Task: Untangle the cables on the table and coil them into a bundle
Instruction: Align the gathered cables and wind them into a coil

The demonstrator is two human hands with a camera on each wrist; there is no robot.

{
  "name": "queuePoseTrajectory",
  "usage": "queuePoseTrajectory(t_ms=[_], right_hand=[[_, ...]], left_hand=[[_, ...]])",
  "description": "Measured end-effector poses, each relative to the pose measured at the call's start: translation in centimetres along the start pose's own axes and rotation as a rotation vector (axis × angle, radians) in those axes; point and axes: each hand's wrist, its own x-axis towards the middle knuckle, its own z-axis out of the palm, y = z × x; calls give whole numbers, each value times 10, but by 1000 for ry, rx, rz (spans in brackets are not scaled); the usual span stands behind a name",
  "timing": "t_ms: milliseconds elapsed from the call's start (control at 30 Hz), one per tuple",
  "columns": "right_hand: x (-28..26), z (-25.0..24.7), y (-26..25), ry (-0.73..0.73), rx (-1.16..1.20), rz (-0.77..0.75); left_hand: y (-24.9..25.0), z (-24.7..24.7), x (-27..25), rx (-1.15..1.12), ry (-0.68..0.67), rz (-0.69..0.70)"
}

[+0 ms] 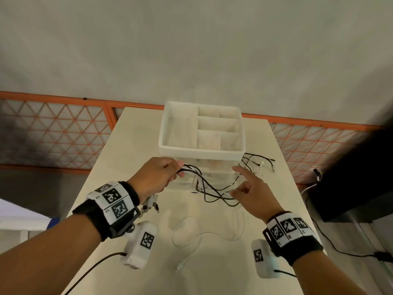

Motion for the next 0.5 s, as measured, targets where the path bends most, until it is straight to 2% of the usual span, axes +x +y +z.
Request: queuePoseTrajectory(t_ms=[67,100,167,267,333,400,433,467,500], right_hand=[[-10,11,-36,-110,66,-128],[-11,18,-49,-178,79,-143],[-11,32,-62,-282,82,-106],[0,36,-55,-322,-27,24],[5,34,-44,-190,-42,66],[6,37,-34,87,-156,5],[6,43,-29,169,-236,-25],[6,50,-24,177,-264,-42],[3,59,-20,123,-248,-41]], left_hand=[[2,9,-1,80,-39,67],[3,14,-2,115,-57,108],[6,20,-6,146,-81,180],[2,16,-13,208,-165,238],[-5,8,-19,303,-267,191],[-16,1,-21,438,-338,82],[-23,0,-20,503,-347,26],[-30,0,-18,561,-332,-14],[-38,1,-16,610,-295,-40]])
